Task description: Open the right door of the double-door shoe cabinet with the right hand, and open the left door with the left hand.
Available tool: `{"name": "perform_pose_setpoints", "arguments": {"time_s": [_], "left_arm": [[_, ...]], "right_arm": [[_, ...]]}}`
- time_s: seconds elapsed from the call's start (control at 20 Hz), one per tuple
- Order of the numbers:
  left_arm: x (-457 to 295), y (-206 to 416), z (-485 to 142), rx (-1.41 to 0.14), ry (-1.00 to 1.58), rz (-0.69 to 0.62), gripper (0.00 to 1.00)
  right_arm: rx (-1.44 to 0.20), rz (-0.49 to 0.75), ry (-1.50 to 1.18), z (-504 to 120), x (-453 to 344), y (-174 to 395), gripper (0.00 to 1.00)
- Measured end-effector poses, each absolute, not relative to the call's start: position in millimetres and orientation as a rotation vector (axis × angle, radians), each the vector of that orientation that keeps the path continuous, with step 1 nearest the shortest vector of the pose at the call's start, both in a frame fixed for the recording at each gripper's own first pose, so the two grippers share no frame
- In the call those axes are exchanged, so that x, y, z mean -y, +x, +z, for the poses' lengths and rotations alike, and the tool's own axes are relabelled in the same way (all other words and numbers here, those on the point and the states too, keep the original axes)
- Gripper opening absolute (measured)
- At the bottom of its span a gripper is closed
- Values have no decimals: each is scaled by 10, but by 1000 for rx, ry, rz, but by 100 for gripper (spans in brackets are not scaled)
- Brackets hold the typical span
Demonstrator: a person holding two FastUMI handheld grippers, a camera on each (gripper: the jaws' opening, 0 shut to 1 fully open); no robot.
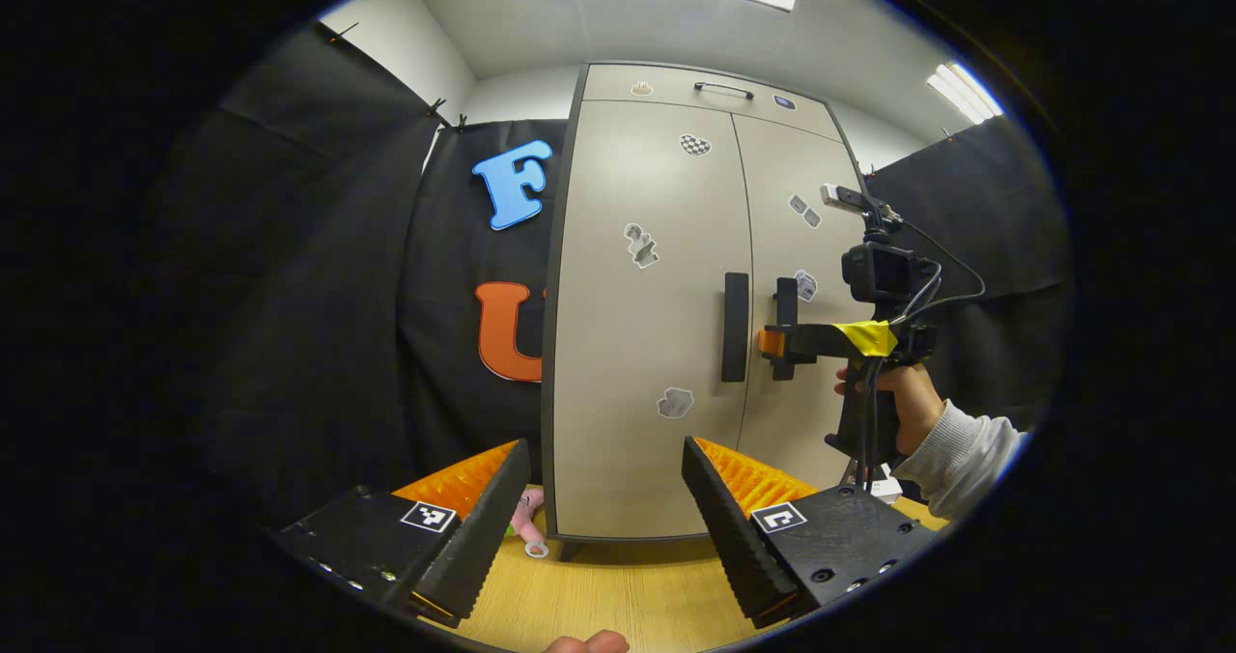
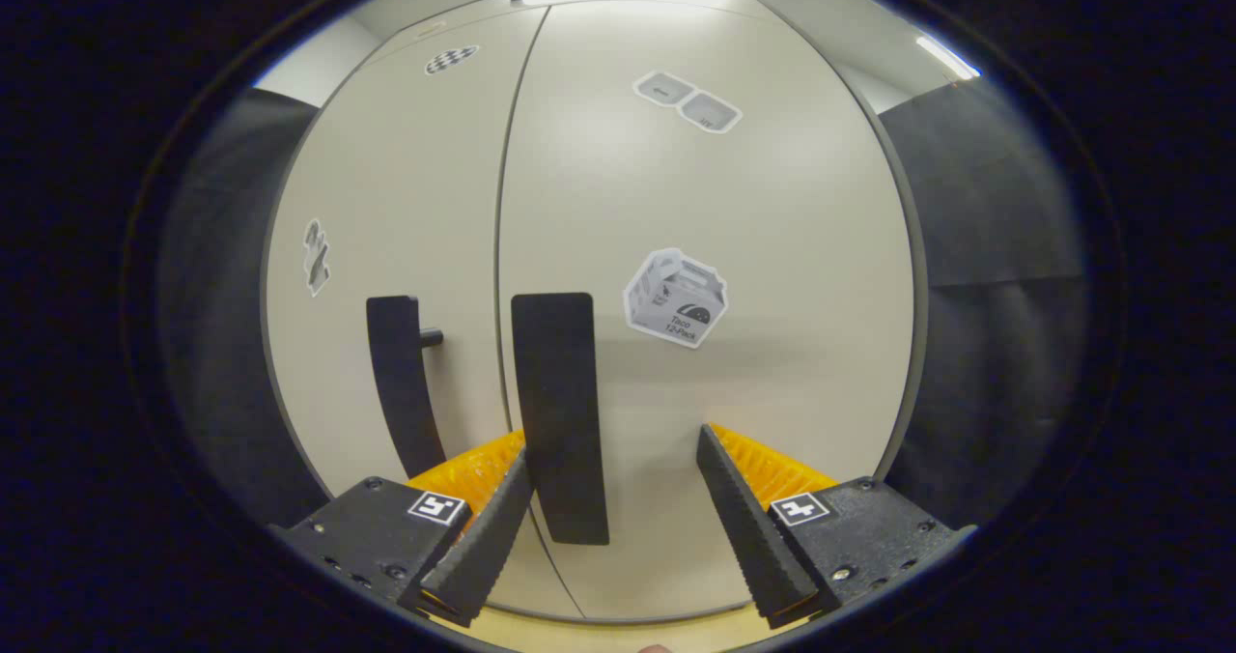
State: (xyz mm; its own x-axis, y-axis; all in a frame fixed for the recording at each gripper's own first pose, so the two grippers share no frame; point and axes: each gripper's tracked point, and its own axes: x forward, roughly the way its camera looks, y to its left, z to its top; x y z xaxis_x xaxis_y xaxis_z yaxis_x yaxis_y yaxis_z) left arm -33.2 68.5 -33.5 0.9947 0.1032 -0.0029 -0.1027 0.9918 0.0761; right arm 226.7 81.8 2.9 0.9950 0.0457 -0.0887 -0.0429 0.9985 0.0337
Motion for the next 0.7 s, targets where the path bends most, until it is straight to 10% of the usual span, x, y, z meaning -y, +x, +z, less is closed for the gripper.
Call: {"name": "perform_pose_setpoints", "arguments": {"time_s": [0.35, 0.7], "left_arm": [[-703, -318, -329, -4, 65, 101, 95], [-754, -368, -305, 8, 61, 106, 95]], "right_arm": [[-95, 52, 22, 38, -842, 2254, 96], [-72, 80, -41, 36, -1034, 2249, 35]]}}
